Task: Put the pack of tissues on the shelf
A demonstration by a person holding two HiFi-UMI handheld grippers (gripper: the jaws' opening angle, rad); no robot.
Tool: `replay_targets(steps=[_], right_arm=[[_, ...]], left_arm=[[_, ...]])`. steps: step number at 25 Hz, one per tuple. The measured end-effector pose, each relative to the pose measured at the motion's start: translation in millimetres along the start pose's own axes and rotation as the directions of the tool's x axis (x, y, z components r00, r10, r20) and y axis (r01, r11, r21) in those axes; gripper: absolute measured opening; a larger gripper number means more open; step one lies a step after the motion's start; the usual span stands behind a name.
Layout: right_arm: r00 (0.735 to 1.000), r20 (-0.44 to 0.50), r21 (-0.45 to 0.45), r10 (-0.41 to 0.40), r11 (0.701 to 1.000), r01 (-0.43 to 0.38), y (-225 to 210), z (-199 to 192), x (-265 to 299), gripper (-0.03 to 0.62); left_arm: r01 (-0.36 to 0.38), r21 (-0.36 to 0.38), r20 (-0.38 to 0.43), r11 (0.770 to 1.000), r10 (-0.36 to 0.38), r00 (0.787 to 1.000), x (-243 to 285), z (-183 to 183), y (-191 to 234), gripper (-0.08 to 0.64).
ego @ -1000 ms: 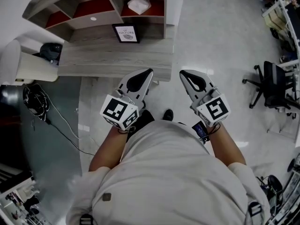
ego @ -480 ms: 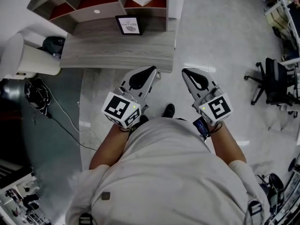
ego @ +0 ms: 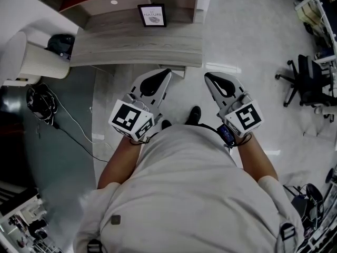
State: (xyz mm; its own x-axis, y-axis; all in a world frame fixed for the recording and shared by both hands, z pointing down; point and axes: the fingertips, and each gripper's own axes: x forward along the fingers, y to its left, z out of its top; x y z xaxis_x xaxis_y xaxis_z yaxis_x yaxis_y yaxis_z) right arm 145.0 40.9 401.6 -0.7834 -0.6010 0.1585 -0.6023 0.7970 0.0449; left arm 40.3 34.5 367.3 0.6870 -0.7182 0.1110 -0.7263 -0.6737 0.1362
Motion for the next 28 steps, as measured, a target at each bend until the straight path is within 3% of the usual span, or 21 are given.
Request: replay_targets(steps=[15, 28], right_arm=[[1.000, -0.010, -0.027, -0.027, 0.999, 0.026, 115.2, 4.7, 23.6, 0.020], [0.999, 0.004, -0.034, -0.052, 0.998, 0.053, 157.2, 9.3, 33.3, 0.020]], left_arm=[[0.024, 0.007, 0.033, 1.000, -0.024, 0.999, -110.8, -7.5, 18.4, 0.015], [0.049, 0.004, 0.027, 0.999, -0.049, 0.998, -152.3, -19.4, 28.2, 0.015]])
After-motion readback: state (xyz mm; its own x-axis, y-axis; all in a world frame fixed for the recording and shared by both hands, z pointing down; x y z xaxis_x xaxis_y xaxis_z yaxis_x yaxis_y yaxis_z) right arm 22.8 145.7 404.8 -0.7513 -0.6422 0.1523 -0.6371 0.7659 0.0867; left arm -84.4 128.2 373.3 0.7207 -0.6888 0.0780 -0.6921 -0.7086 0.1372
